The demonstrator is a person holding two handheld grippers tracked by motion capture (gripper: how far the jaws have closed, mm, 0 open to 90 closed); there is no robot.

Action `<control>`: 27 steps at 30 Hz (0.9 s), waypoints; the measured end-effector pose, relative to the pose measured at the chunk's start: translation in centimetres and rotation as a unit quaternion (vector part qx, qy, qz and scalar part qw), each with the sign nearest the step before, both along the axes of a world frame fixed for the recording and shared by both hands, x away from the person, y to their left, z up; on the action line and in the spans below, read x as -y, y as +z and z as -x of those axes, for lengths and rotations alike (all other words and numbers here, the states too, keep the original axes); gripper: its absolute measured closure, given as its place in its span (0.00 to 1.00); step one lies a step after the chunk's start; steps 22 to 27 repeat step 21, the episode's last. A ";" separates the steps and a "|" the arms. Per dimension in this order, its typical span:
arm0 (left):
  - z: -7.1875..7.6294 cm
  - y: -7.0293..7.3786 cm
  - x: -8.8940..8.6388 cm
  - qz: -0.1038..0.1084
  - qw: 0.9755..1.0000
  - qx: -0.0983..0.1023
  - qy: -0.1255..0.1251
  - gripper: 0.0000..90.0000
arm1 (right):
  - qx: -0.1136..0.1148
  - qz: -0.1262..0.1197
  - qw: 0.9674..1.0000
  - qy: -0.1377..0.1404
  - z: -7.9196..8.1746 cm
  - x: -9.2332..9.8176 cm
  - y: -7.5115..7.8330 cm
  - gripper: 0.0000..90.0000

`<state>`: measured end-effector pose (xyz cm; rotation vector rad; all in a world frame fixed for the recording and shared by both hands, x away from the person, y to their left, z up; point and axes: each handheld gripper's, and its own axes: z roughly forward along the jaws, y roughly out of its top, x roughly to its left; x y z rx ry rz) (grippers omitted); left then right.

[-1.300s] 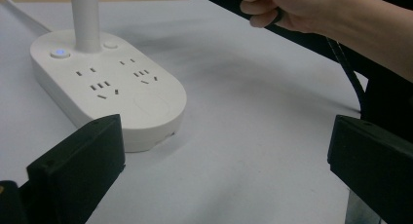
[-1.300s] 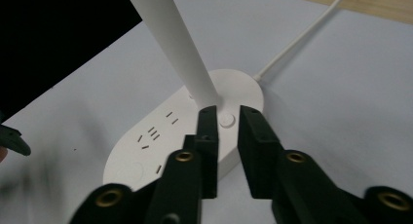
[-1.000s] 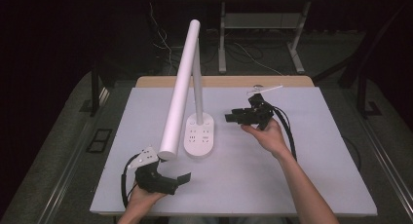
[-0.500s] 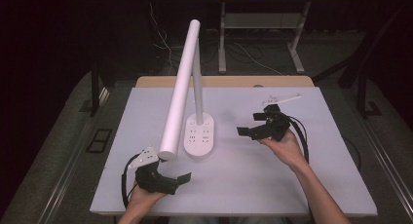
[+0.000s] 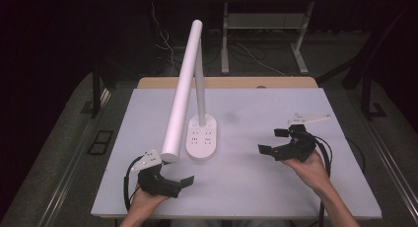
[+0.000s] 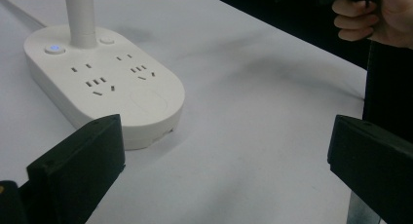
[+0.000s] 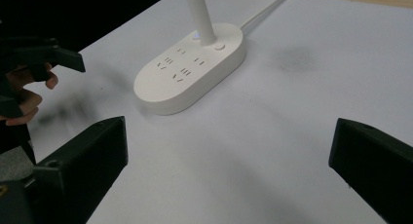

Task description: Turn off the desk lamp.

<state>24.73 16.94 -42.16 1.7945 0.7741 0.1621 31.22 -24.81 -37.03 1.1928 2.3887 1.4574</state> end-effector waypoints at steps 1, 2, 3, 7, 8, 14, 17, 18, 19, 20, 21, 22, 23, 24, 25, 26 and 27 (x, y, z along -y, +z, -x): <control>0.0 0.0 0.0 -0.001 1.000 0.001 0.000 0.00 | 0.002 -0.003 1.000 -0.003 0.5 0.3 -0.1 0.01; 0.0 0.0 0.0 -0.001 1.000 0.002 0.000 0.00 | 0.002 -0.006 1.000 -0.006 0.9 0.6 -0.2 0.01; 0.0 0.0 0.0 -0.001 1.000 0.001 0.000 0.00 | -0.001 -0.007 1.000 -0.007 1.3 0.8 -0.4 0.01; 0.1 0.0 -0.1 -0.002 1.000 0.001 0.001 0.00 | 0.003 -0.006 1.000 -0.013 2.8 1.6 -1.3 0.01; 0.1 0.1 0.0 -0.002 1.000 0.002 0.000 0.00 | 0.004 -0.006 1.000 -0.015 3.2 1.8 -1.6 0.01; 0.0 0.0 0.0 -0.001 1.000 0.002 0.001 0.00 | 0.006 0.001 0.999 -0.032 5.3 2.9 -3.2 0.01; 0.0 0.1 0.0 -0.001 1.000 0.002 0.002 0.00 | 0.005 -0.001 0.999 -0.041 6.2 3.5 -3.6 0.01; 0.0 0.1 0.0 -0.001 1.000 0.002 0.001 0.00 | 0.005 -0.004 0.999 -0.045 6.5 3.6 -3.8 0.01; 0.0 0.0 0.0 -0.001 1.000 0.002 0.002 0.00 | 0.007 -0.004 0.999 -0.047 6.6 3.7 -4.0 0.01; 0.0 0.0 0.0 -0.001 1.000 0.002 0.001 0.00 | 0.008 -0.004 0.999 -0.049 6.9 3.9 -4.2 0.01; 0.0 0.1 0.0 -0.001 1.000 0.002 0.001 0.00 | 0.008 -0.004 0.999 -0.052 7.1 4.0 -4.4 0.01; 0.0 0.1 0.0 -0.001 1.000 0.002 0.001 0.00 | 0.008 -0.004 0.999 -0.052 7.1 4.0 -4.4 0.01; 0.0 0.1 0.0 -0.001 1.000 0.002 0.001 0.00 | 0.008 -0.004 0.999 -0.052 7.1 4.0 -4.4 0.01; 0.0 0.1 0.0 -0.001 1.000 0.002 0.001 0.00 | 0.008 -0.004 0.999 -0.052 7.1 4.0 -4.4 0.01; 0.0 0.1 0.0 -0.001 1.000 0.002 0.001 0.00 | 0.008 -0.004 0.999 -0.052 7.1 4.0 -4.4 0.01; 0.0 0.1 0.0 -0.001 1.000 0.002 0.001 0.00 | 0.008 -0.004 0.999 -0.052 7.1 4.0 -4.4 0.01; 0.0 0.1 0.0 -0.001 1.000 0.002 0.001 0.00 | 0.008 -0.004 0.999 -0.052 7.1 4.0 -4.4 0.01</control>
